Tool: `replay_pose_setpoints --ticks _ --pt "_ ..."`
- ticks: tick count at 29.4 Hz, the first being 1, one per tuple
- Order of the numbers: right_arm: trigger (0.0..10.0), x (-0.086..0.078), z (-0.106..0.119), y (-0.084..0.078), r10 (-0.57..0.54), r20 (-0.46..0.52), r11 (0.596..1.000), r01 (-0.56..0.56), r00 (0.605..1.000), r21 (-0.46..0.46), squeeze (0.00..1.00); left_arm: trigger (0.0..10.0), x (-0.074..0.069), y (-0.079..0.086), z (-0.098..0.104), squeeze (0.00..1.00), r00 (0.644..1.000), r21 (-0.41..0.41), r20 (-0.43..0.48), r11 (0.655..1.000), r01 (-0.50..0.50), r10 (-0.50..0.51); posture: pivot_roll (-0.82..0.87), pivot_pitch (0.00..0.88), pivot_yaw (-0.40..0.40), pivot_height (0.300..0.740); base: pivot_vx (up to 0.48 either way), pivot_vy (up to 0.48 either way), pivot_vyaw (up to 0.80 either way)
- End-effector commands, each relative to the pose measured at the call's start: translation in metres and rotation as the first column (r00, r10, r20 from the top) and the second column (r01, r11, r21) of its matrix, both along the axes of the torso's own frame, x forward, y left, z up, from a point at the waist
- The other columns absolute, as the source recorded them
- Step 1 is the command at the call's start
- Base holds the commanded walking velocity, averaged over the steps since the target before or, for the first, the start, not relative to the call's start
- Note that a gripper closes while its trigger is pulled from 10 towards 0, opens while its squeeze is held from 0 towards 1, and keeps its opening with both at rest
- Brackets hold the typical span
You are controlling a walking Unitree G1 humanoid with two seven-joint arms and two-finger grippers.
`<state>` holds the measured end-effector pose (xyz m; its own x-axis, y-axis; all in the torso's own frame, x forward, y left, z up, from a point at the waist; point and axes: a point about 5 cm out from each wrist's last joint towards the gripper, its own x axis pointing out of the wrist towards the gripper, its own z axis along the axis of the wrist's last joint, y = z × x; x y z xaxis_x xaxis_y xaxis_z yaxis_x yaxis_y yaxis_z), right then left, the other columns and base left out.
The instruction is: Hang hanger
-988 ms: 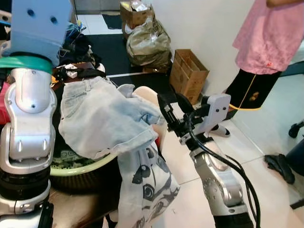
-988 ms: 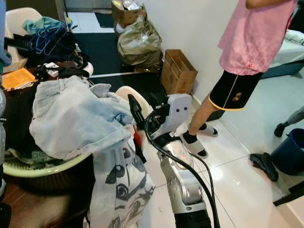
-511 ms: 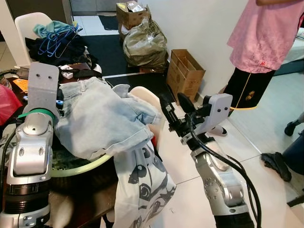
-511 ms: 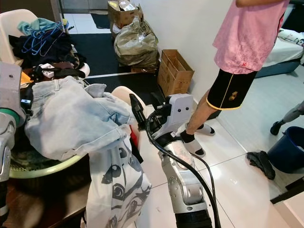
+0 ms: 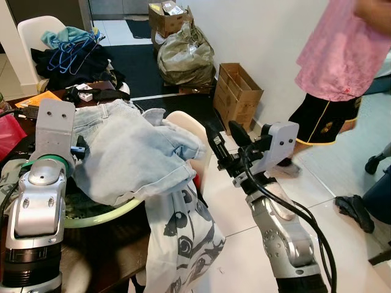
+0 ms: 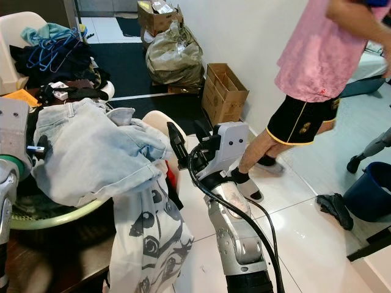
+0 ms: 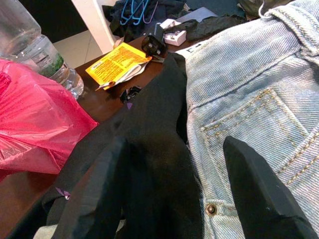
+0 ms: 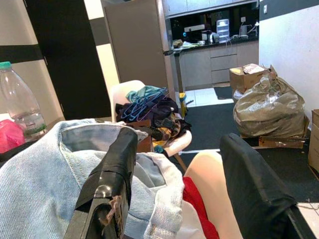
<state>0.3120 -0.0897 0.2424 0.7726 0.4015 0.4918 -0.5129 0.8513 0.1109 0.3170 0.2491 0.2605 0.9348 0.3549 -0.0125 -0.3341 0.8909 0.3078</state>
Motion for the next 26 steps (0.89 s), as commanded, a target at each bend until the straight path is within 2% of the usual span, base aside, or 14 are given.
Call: replay_pose_setpoints --ticks 1,2,4,9,10,11,12,14,15,16,17,26 --pt "10.0 -0.001 -0.003 -0.002 -0.007 -0.008 1.000 0.007 1.000 -0.010 0.00 10.0 -0.005 0.005 -0.003 0.00 0.999 -0.008 -0.001 0.999 -0.039 0.039 0.01 0.141 -0.019 0.740 0.000 0.000 0.00" --pt "10.0 -0.001 -0.003 -0.001 -0.003 -0.010 1.000 0.003 1.000 -0.012 0.00 9.0 -0.008 0.010 -0.008 0.00 0.997 -0.011 -0.006 0.997 -0.072 0.072 0.01 0.140 -0.022 0.740 0.000 0.000 0.00" --pt "10.0 0.000 -0.003 0.000 0.003 -0.011 1.000 -0.003 1.000 -0.012 0.00 8.9 -0.011 0.015 -0.015 0.00 0.993 -0.021 -0.018 0.993 -0.119 0.118 0.01 0.140 -0.022 0.740 0.000 0.000 0.00" --pt "10.0 0.000 -0.003 0.000 0.003 -0.011 1.000 -0.003 1.000 -0.012 0.00 8.5 -0.012 0.017 -0.016 0.00 0.992 -0.019 -0.023 0.992 -0.128 0.127 0.01 0.140 -0.022 0.740 0.000 0.000 0.00" --pt "10.0 0.000 -0.003 0.000 0.003 -0.011 1.000 -0.003 1.000 -0.013 0.00 7.9 -0.014 0.020 -0.014 0.00 0.988 -0.001 -0.011 0.988 -0.152 0.152 0.01 0.140 -0.021 0.740 0.000 0.000 0.00" --pt "10.0 0.000 -0.003 0.000 0.003 -0.011 1.000 -0.003 1.000 -0.013 0.00 7.9 -0.014 0.020 -0.014 0.00 0.988 -0.001 -0.011 0.988 -0.152 0.152 0.01 0.140 -0.021 0.740 0.000 0.000 0.00" --pt "10.0 0.000 -0.003 0.000 0.002 -0.011 1.000 -0.002 1.000 -0.013 0.00 7.0 -0.014 0.022 -0.015 0.00 0.988 -0.010 -0.017 0.988 -0.157 0.156 0.01 0.137 -0.020 0.740 0.000 0.000 0.00" --pt "10.0 0.000 -0.003 0.000 0.002 -0.011 1.000 -0.002 1.000 -0.013 0.00 7.0 -0.014 0.022 -0.015 0.00 0.988 -0.010 -0.017 0.988 -0.157 0.156 0.01 0.137 -0.020 0.740 0.000 0.000 0.00" --pt "10.0 0.000 -0.003 0.000 0.002 -0.011 1.000 -0.002 1.000 -0.014 0.00 4.0 -0.013 0.022 -0.016 0.00 0.988 -0.020 -0.023 0.988 -0.154 0.153 0.01 0.136 -0.020 0.740 0.000 0.000 0.00" --pt "10.0 0.000 -0.003 0.000 0.002 -0.011 1.000 -0.002 1.000 -0.014 0.00 4.0 -0.013 0.022 -0.016 0.00 0.988 -0.020 -0.023 0.988 -0.154 0.153 0.01 0.136 -0.020 0.740 0.000 0.000 0.00" --pt "10.0 0.000 -0.003 0.000 0.001 -0.010 1.000 -0.001 1.000 -0.014 0.00 0.0 -0.013 0.021 -0.017 0.00 0.989 -0.033 -0.027 0.989 -0.145 0.144 0.01 0.136 -0.020 0.740 0.000 0.000 0.00" --pt "10.0 0.000 -0.002 0.000 -0.001 -0.008 1.000 0.001 1.000 -0.014 0.00 0.0 -0.011 0.021 -0.017 0.00 0.991 -0.071 0.002 0.988 -0.135 0.135 0.01 0.135 -0.018 0.740 0.000 0.000 0.00"
